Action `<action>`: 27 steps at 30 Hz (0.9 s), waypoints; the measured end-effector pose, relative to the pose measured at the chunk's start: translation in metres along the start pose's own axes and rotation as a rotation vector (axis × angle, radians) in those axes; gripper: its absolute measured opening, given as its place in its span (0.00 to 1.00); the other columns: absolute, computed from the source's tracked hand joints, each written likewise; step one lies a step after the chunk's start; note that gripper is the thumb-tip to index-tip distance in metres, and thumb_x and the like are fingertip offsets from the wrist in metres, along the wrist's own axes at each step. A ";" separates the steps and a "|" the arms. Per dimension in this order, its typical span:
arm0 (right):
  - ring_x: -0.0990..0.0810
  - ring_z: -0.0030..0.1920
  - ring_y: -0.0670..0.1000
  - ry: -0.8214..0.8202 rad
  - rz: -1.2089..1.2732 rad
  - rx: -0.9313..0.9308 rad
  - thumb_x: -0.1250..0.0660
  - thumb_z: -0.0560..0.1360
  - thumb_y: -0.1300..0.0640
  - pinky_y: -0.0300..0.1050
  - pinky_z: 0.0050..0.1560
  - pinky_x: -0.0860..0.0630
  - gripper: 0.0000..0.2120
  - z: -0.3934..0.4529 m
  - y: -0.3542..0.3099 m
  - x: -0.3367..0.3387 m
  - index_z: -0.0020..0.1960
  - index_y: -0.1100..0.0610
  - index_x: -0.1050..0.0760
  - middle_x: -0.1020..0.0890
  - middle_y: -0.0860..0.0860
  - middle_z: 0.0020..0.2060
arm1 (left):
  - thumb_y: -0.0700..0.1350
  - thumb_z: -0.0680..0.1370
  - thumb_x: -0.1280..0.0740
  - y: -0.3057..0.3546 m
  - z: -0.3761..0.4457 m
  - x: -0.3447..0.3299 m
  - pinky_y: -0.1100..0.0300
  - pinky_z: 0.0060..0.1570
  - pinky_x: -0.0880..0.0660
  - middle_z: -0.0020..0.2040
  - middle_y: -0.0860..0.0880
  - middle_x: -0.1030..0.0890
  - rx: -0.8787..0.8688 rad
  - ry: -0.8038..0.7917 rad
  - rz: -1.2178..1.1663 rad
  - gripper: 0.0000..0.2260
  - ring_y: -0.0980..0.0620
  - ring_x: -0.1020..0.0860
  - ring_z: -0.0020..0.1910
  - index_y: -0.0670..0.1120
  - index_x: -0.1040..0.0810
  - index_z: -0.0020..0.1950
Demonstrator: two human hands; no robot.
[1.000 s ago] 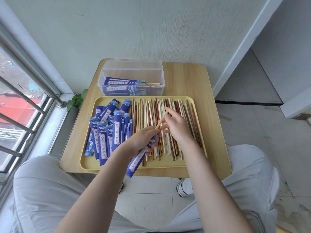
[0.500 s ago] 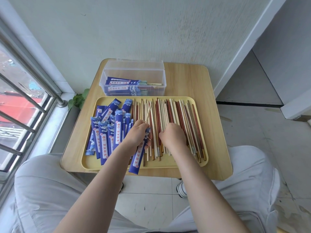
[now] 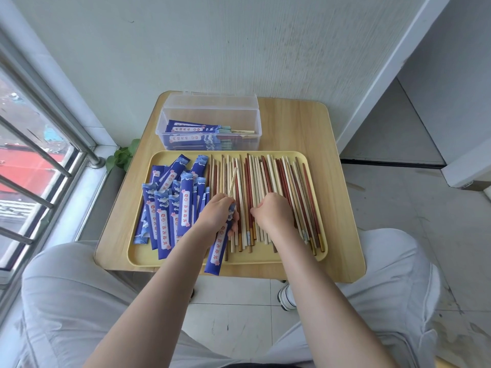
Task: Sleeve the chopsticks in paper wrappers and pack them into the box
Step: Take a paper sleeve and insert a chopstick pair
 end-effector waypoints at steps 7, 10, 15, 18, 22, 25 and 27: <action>0.22 0.31 0.50 -0.078 0.127 -0.093 0.28 0.76 0.57 0.38 0.26 0.34 0.08 0.005 -0.001 0.005 0.46 0.61 0.24 0.21 0.53 0.35 | 0.44 0.84 0.43 -0.002 0.004 0.000 0.59 0.26 0.31 0.35 0.43 0.19 0.023 -0.046 -0.003 0.05 0.42 0.21 0.30 0.42 0.31 0.53; 0.21 0.31 0.51 -0.102 0.127 -0.092 0.28 0.75 0.58 0.38 0.27 0.32 0.06 0.003 -0.002 0.006 0.47 0.62 0.21 0.17 0.54 0.38 | 0.43 0.84 0.44 -0.001 0.002 -0.002 0.58 0.25 0.32 0.35 0.41 0.19 0.028 -0.065 -0.023 0.05 0.42 0.20 0.29 0.42 0.32 0.52; 0.30 0.26 0.49 -0.118 0.053 -0.047 0.29 0.74 0.57 0.39 0.25 0.36 0.12 -0.004 -0.009 0.009 0.37 0.58 0.30 0.28 0.50 0.29 | 0.42 0.85 0.44 0.000 0.001 -0.002 0.60 0.23 0.32 0.35 0.41 0.20 0.039 -0.078 -0.054 0.05 0.42 0.20 0.28 0.41 0.32 0.54; 0.36 0.24 0.49 -0.078 0.112 0.066 0.29 0.74 0.55 0.39 0.26 0.38 0.17 -0.011 -0.013 0.015 0.32 0.56 0.34 0.34 0.49 0.25 | 0.41 0.84 0.44 0.003 -0.004 -0.001 0.60 0.23 0.31 0.36 0.42 0.19 0.009 -0.060 -0.086 0.07 0.44 0.20 0.28 0.39 0.29 0.55; 0.21 0.30 0.47 -0.075 0.251 0.199 0.30 0.75 0.54 0.39 0.31 0.28 0.09 -0.021 -0.021 0.030 0.40 0.59 0.25 0.19 0.50 0.33 | 0.43 0.85 0.42 0.015 -0.005 0.003 0.60 0.24 0.29 0.47 0.42 0.17 -0.131 -0.010 -0.263 0.11 0.49 0.25 0.25 0.39 0.23 0.56; 0.17 0.29 0.45 -0.146 0.345 0.244 0.32 0.76 0.60 0.35 0.29 0.26 0.03 -0.024 -0.024 0.033 0.48 0.57 0.25 0.15 0.52 0.34 | 0.45 0.85 0.42 0.025 -0.006 0.003 0.59 0.26 0.28 0.50 0.41 0.20 -0.212 -0.072 -0.352 0.12 0.49 0.28 0.25 0.41 0.21 0.56; 0.17 0.30 0.46 -0.176 0.366 0.295 0.33 0.77 0.61 0.39 0.31 0.24 0.02 -0.027 -0.027 0.035 0.48 0.57 0.26 0.15 0.52 0.34 | 0.44 0.85 0.42 0.030 -0.008 0.002 0.58 0.27 0.28 0.47 0.41 0.21 -0.223 -0.085 -0.327 0.12 0.48 0.29 0.26 0.41 0.20 0.56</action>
Point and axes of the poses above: each hand's wrist, its own z-axis towards the middle knuckle, its own x-axis out of the back of the hand, y = z × x, the point moved 4 cm from there along z, towards the middle knuckle
